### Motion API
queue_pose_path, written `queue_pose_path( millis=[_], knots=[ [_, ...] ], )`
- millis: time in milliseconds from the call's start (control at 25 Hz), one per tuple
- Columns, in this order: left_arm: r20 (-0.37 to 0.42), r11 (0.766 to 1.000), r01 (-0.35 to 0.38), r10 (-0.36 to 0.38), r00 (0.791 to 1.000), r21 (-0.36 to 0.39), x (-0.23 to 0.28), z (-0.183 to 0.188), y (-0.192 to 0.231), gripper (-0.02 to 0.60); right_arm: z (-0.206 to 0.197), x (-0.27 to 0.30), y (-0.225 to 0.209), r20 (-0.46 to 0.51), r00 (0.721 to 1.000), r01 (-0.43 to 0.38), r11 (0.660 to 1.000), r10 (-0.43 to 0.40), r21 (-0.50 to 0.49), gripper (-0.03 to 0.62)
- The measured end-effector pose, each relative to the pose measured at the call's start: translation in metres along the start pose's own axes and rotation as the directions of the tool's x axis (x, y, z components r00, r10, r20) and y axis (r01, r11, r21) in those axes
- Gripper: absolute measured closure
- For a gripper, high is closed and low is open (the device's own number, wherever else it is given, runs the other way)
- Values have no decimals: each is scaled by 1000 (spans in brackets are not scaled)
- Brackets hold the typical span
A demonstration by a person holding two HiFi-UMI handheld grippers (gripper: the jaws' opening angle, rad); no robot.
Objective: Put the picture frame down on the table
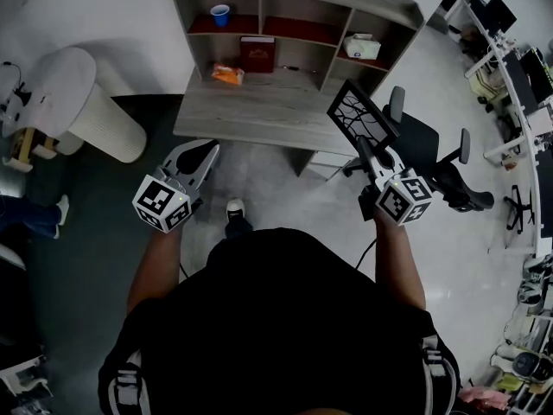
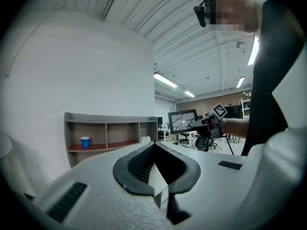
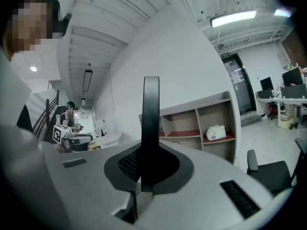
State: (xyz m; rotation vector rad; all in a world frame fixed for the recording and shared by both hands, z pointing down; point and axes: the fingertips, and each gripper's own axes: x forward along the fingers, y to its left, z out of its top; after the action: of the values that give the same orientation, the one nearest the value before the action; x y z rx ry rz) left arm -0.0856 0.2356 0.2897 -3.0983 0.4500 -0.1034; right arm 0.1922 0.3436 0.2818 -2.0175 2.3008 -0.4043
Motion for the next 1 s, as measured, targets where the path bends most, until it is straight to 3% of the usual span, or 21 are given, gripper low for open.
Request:
queue_pose_path(
  millis=[520,1000],
  knots=[
    [-34,1000,-20,20,999,-2,16,-8,81,566,-4,56,-8,-21,998,52,998,-51,22,577],
    [-51,1000,-12,12,999,-2,62,-18,192,566,3,175,-15,-46,997,57,998,-56,21,577]
  ],
)
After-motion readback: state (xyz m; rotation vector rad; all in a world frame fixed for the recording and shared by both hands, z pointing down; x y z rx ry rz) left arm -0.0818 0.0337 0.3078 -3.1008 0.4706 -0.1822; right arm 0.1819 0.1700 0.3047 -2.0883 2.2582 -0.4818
